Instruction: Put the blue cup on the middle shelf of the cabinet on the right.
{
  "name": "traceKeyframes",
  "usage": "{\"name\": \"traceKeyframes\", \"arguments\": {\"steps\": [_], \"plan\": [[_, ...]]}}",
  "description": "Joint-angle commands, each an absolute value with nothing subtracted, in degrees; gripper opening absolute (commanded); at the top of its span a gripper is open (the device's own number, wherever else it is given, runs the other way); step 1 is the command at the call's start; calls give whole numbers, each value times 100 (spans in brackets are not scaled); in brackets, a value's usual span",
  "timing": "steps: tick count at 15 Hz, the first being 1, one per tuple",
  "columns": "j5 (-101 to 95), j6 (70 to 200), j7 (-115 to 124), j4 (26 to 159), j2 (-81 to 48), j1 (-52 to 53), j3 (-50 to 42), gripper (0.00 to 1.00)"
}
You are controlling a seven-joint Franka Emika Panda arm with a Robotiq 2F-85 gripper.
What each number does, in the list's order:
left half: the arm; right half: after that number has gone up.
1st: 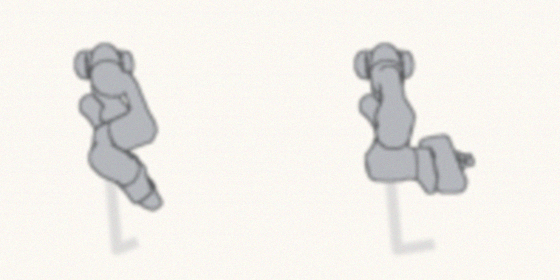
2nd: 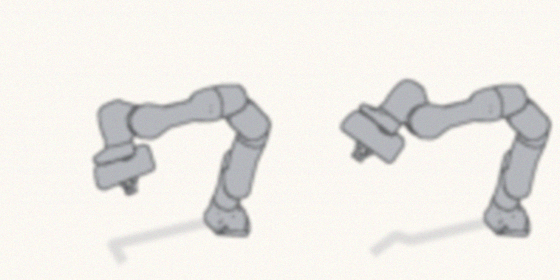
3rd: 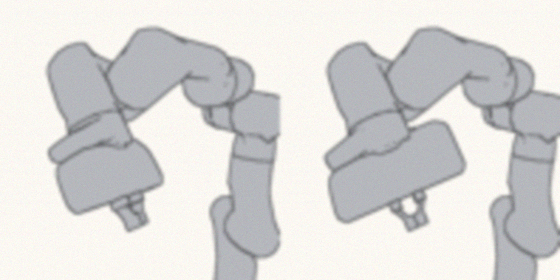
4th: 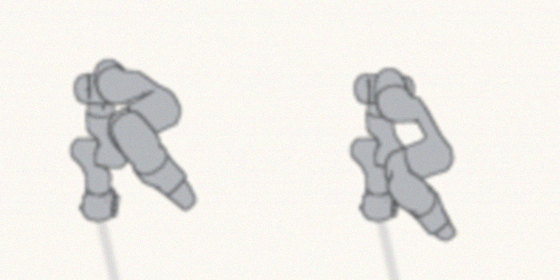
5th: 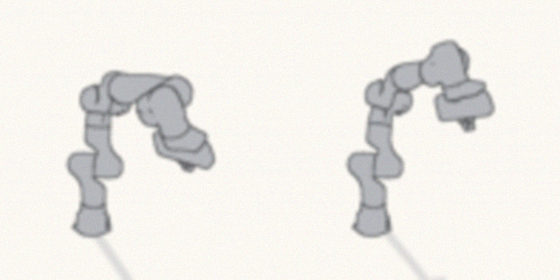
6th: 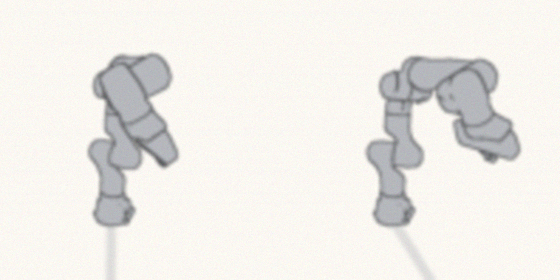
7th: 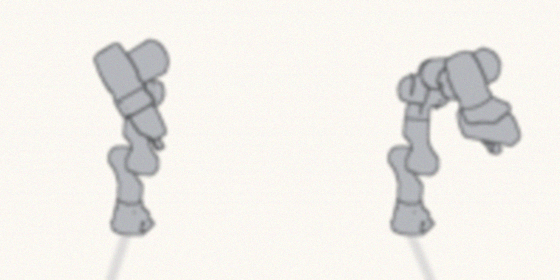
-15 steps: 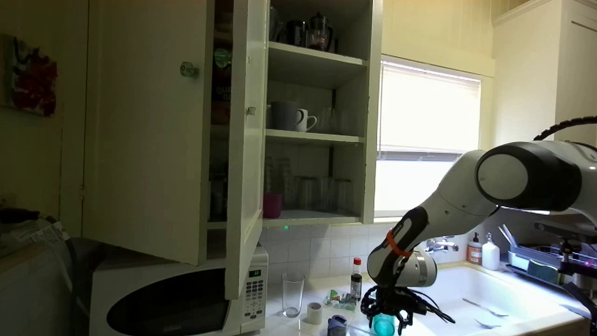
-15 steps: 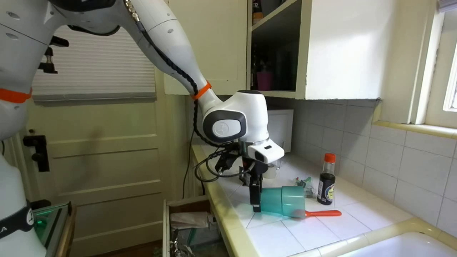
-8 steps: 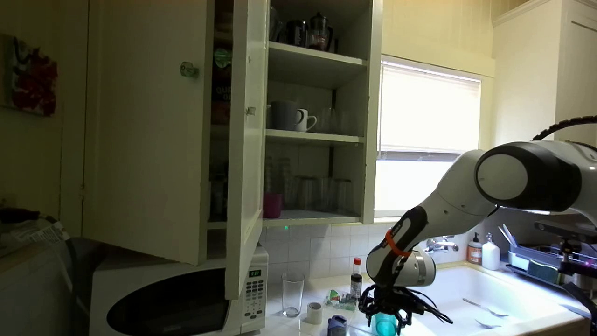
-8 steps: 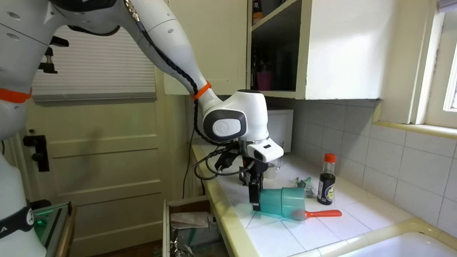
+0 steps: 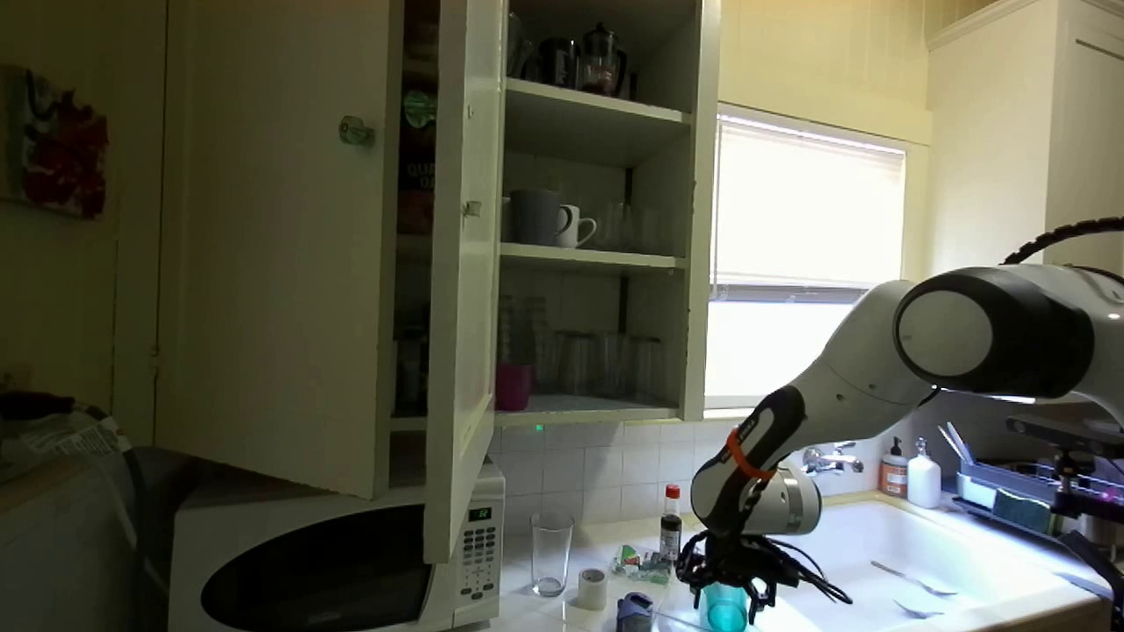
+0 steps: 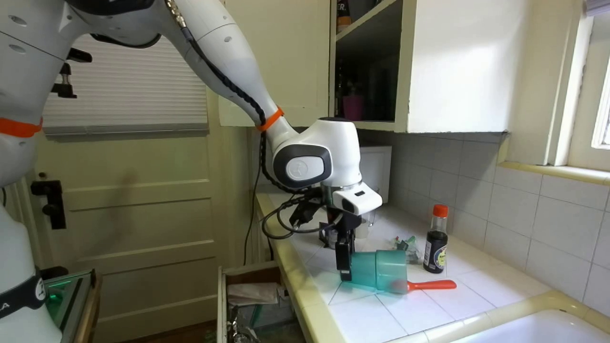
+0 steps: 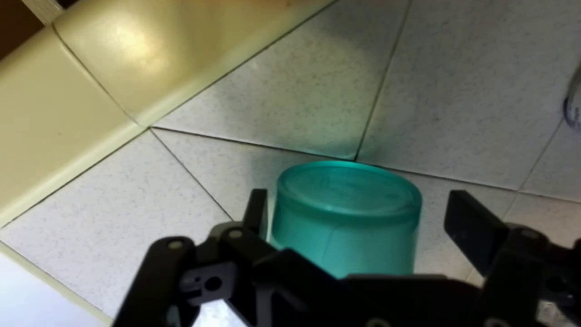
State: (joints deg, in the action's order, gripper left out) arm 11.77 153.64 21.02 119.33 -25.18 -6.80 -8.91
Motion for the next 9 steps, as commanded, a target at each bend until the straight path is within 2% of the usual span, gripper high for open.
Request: {"name": "traceKeyframes", "arguments": {"steps": [1, 2, 5, 9], "plan": [[1175, 15226, 2177, 11783, -2604, -636, -952, 90], [1178, 15200, 2168, 11758, -2616, -640, -945, 74], [1225, 15115, 2104, 11708, -2627, -678, -896, 52], [1149, 15156, 2119, 11930, -2442, -613, -929, 52]]}}
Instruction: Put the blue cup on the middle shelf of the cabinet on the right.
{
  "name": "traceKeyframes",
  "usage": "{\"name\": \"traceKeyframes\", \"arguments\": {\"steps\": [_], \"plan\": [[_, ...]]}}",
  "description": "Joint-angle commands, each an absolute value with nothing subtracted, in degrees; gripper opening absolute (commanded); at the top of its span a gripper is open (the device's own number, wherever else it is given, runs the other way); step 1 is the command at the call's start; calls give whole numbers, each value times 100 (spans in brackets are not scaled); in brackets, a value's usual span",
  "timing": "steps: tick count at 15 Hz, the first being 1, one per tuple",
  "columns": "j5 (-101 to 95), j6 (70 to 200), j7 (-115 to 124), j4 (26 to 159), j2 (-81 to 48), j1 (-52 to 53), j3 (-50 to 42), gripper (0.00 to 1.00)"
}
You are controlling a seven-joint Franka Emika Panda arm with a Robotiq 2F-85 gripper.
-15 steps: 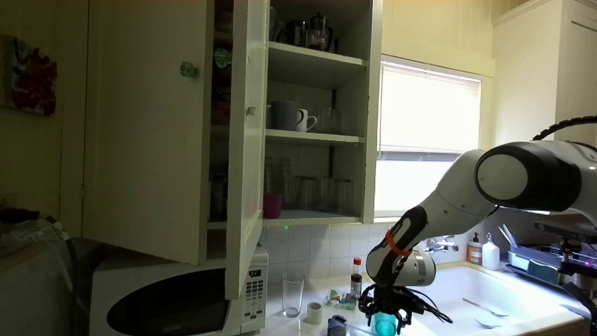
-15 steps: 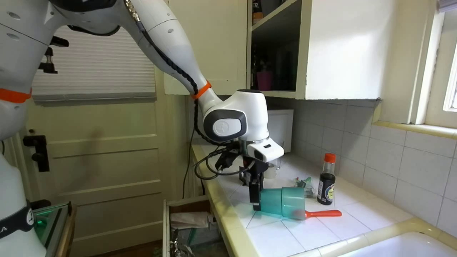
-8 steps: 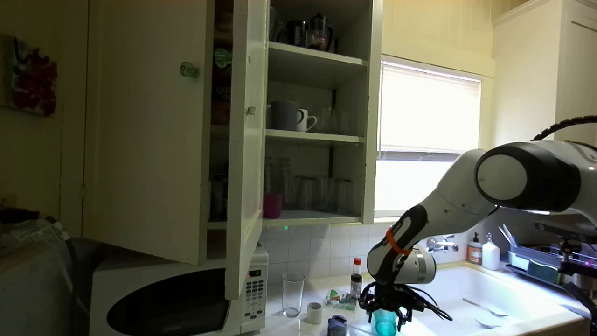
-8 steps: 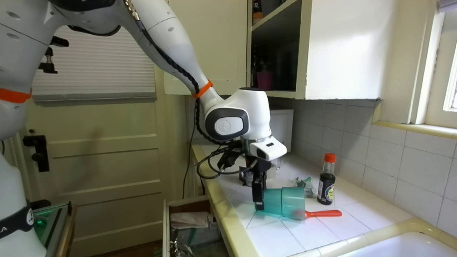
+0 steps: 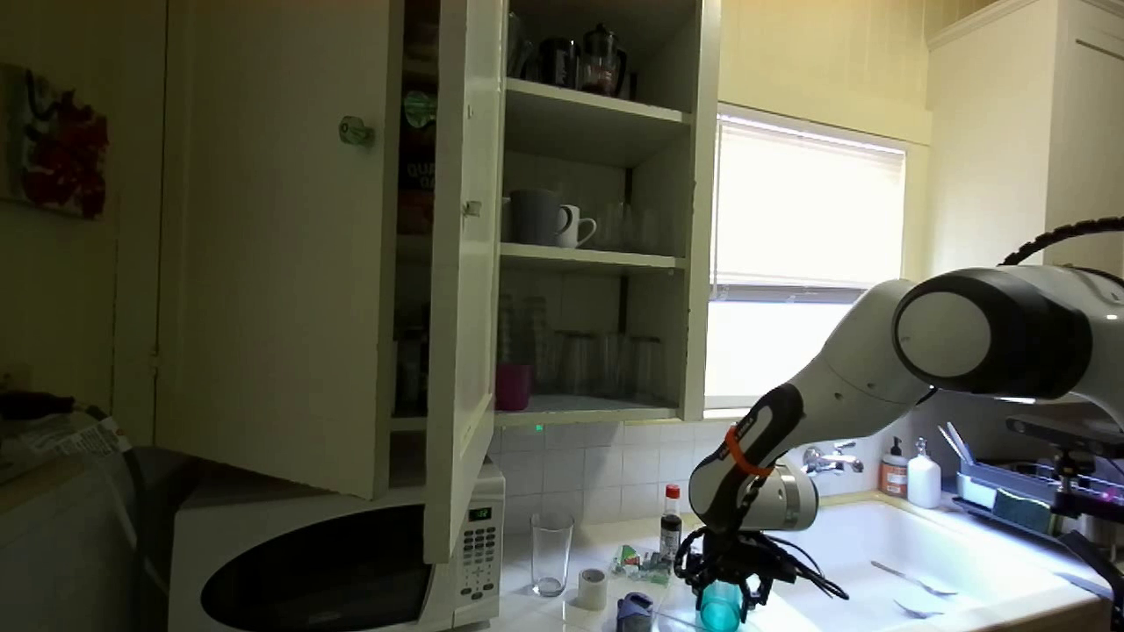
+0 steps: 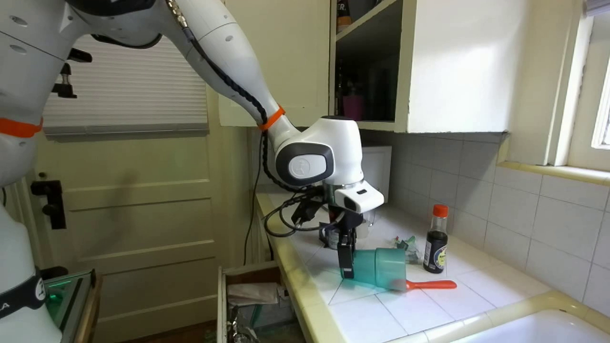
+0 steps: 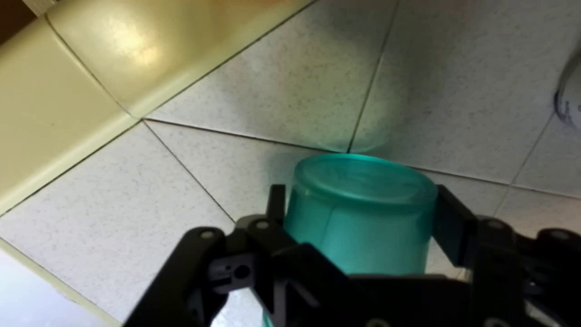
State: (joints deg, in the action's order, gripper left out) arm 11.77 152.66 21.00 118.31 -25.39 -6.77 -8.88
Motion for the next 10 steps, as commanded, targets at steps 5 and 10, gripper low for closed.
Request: {"name": "traceKeyframes", "arguments": {"steps": [5, 10], "plan": [[1239, 14906, 1158, 12640, -1776, -787, -624, 52], [708, 15266, 599, 13786, -836, -603, -721, 52]]}}
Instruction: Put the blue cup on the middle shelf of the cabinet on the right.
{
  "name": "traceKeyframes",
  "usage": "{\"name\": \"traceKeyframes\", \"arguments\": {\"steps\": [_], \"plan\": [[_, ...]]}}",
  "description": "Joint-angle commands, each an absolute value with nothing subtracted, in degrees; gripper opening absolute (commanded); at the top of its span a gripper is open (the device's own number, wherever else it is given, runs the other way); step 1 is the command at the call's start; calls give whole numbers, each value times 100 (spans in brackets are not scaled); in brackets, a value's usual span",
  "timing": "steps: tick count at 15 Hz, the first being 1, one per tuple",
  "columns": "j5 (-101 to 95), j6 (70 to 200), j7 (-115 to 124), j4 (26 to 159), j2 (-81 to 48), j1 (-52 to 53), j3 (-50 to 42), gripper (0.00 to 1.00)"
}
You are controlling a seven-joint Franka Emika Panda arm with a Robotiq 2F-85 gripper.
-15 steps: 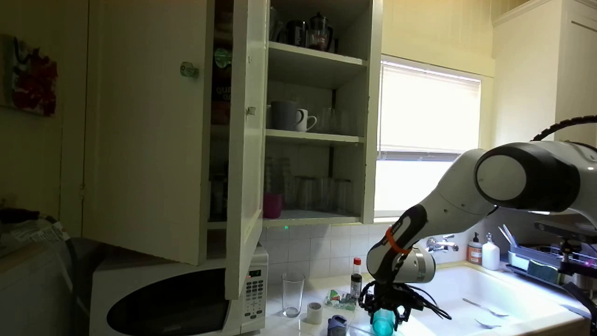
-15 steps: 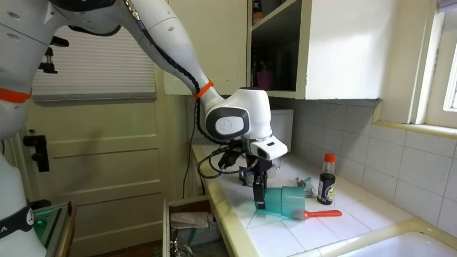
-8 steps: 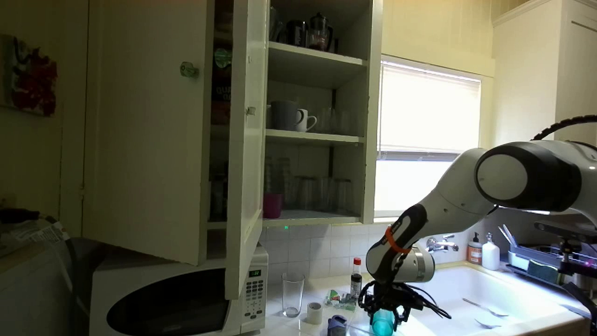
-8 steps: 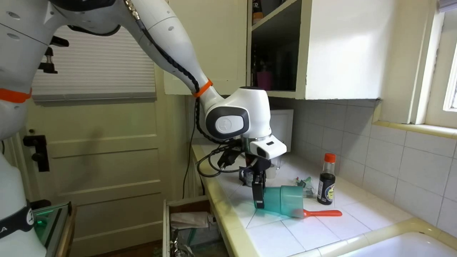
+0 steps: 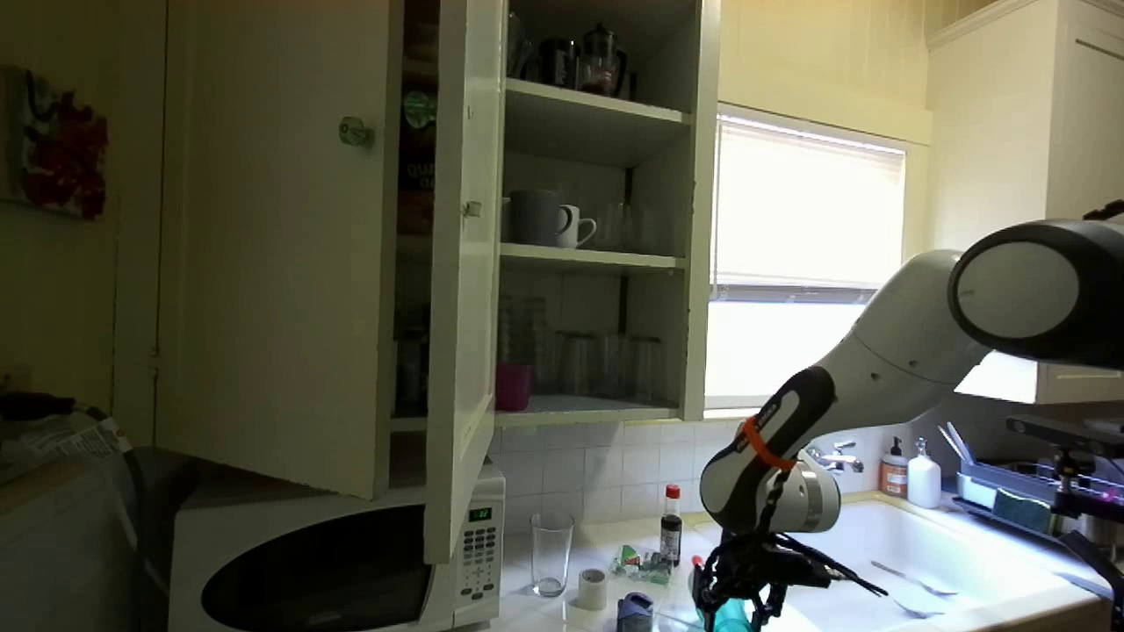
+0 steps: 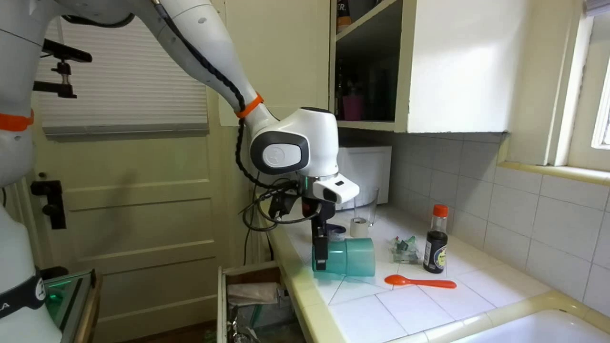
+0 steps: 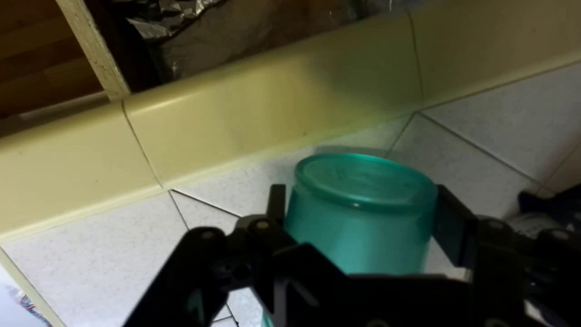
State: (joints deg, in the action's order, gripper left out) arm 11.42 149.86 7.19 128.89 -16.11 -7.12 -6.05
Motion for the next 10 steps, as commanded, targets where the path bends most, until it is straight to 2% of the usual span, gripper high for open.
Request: {"name": "traceKeyframes", "arguments": {"steps": [1, 5, 10], "plan": [[282, 15462, 661, 14104, -593, -495, -826, 52], [-1705, 16512, 1335, 14933, -98, -60, -1508, 52], [-4068, 17641, 1948, 14931, 65, -161, -1992, 52]]}}
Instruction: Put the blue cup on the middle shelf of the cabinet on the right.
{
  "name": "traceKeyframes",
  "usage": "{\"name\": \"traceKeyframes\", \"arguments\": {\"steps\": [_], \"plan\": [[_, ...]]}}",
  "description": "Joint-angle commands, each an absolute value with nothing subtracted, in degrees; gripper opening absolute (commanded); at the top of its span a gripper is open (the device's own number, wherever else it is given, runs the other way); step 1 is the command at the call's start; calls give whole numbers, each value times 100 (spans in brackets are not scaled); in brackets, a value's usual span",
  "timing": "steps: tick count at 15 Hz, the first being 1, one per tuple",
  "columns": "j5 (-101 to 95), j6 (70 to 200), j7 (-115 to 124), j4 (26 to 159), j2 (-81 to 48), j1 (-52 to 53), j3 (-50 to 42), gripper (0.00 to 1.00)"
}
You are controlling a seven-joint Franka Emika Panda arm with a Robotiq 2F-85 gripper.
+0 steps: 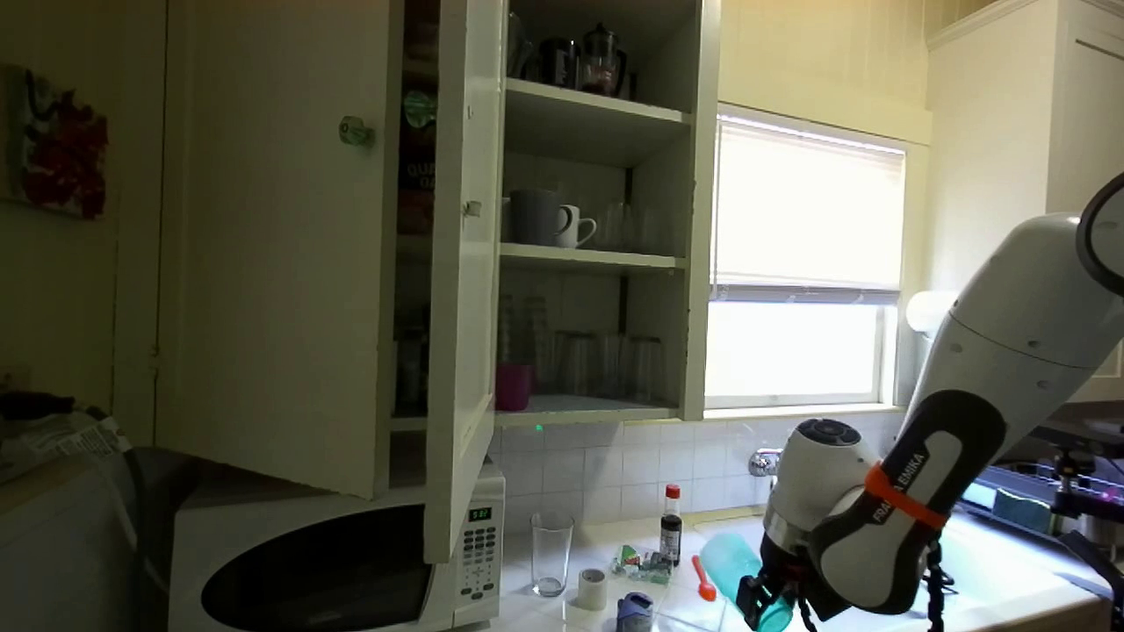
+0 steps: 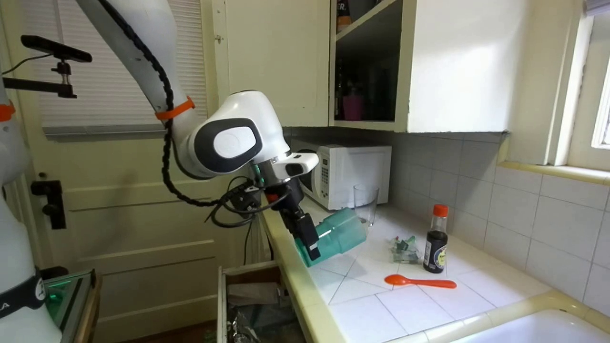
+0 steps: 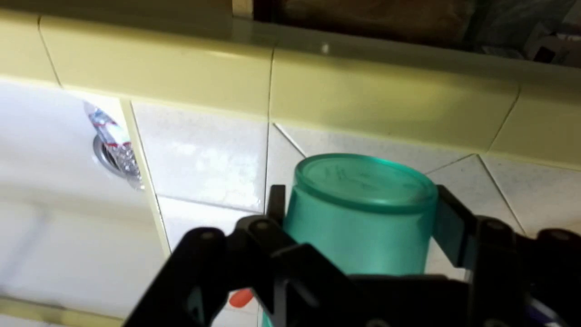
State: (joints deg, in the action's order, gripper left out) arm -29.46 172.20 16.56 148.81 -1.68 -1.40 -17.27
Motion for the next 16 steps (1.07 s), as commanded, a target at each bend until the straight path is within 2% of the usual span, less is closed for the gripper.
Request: {"name": "traceKeyframes", "arguments": {"steps": [1, 6, 11, 16], "plan": [[-4532, 17870, 2057, 14873, 61, -209, -2065, 52], [-5568, 18458, 2300, 14798, 86, -290, -2150, 52], [-5753, 18417, 2491, 14771, 10, -288, -2127, 52], [-6535, 18240, 2902, 14719, 526, -279, -2046, 52]]}}
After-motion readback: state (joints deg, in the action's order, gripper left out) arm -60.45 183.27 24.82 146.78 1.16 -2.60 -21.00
